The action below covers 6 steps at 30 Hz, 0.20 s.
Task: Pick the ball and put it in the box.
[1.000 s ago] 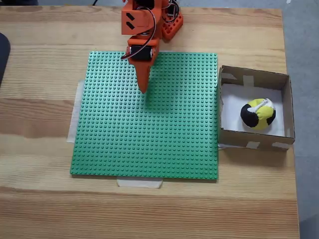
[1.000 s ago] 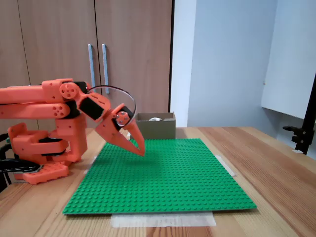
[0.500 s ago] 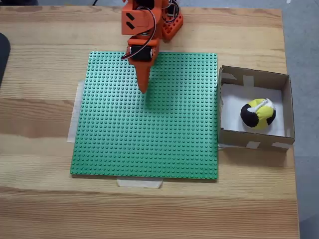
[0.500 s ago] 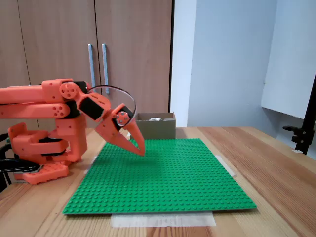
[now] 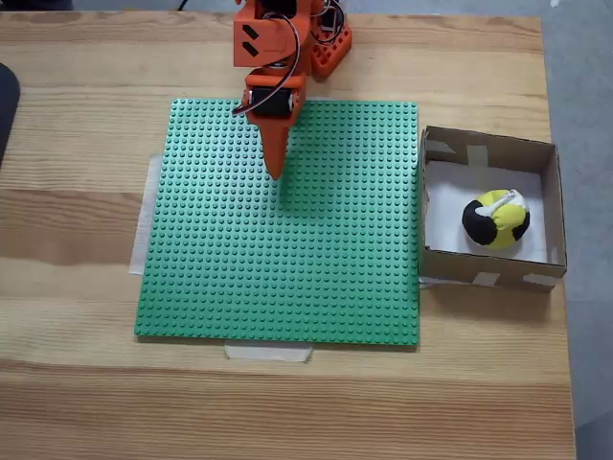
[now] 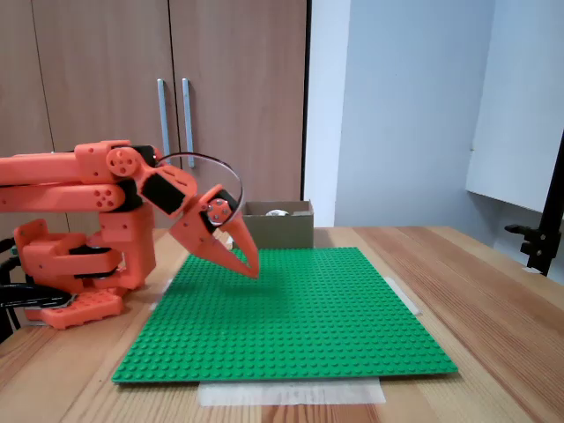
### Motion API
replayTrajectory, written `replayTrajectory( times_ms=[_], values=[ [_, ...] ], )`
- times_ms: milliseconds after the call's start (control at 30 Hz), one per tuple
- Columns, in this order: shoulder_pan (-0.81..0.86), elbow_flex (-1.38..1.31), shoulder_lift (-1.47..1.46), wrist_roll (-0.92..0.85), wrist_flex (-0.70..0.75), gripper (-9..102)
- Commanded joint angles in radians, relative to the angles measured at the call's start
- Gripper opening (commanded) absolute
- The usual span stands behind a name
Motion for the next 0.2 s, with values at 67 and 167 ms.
replayTrajectory(
  times_ms=[67, 167],
  values=[
    [0.003, 0.020, 0.009, 0.006, -0.009, -1],
    [0.003, 0.020, 0.009, 0.006, -0.009, -1]
  ],
)
